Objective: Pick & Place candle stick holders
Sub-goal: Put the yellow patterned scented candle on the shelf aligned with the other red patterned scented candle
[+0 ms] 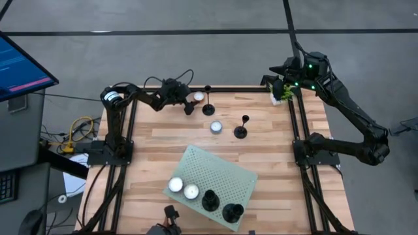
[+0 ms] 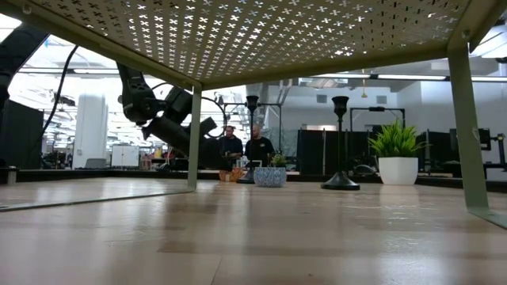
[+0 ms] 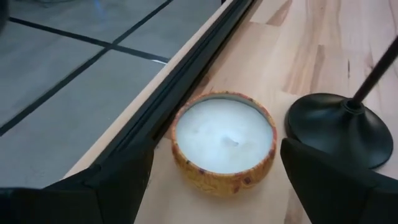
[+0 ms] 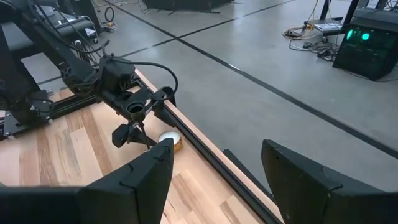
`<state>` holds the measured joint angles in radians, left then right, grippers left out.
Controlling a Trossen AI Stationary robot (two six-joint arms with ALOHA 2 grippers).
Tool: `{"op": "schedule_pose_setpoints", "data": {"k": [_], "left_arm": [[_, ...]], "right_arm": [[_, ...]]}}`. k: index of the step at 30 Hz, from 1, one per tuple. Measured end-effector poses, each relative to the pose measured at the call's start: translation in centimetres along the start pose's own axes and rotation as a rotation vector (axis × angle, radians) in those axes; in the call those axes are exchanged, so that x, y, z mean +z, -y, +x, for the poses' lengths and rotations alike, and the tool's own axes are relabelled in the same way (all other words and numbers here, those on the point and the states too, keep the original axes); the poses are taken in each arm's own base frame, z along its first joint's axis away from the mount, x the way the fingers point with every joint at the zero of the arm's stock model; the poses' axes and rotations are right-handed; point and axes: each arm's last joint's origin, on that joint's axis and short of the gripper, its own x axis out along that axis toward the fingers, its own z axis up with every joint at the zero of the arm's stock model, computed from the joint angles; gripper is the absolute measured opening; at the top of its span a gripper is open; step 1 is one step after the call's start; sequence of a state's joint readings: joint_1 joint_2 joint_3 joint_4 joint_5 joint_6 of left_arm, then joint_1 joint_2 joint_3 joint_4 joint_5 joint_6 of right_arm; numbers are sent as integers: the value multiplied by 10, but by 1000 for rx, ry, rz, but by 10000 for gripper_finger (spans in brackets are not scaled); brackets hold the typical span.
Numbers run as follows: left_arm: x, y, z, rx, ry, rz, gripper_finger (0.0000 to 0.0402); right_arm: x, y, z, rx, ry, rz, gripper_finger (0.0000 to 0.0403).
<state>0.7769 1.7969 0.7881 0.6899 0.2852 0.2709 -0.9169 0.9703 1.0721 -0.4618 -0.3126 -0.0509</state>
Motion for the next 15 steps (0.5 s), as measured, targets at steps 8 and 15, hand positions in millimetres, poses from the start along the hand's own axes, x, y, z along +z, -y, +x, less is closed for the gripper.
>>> {"op": "schedule_pose_setpoints", "data": {"k": [8, 15], "left_arm": [[1, -2, 5, -17, -25, -16, 351], [1, 0, 5, -13, -26, -7, 351]], "right_arm": [[0, 0, 0, 0, -1, 0, 233], [0, 0, 0, 0, 0, 0, 233]]}}
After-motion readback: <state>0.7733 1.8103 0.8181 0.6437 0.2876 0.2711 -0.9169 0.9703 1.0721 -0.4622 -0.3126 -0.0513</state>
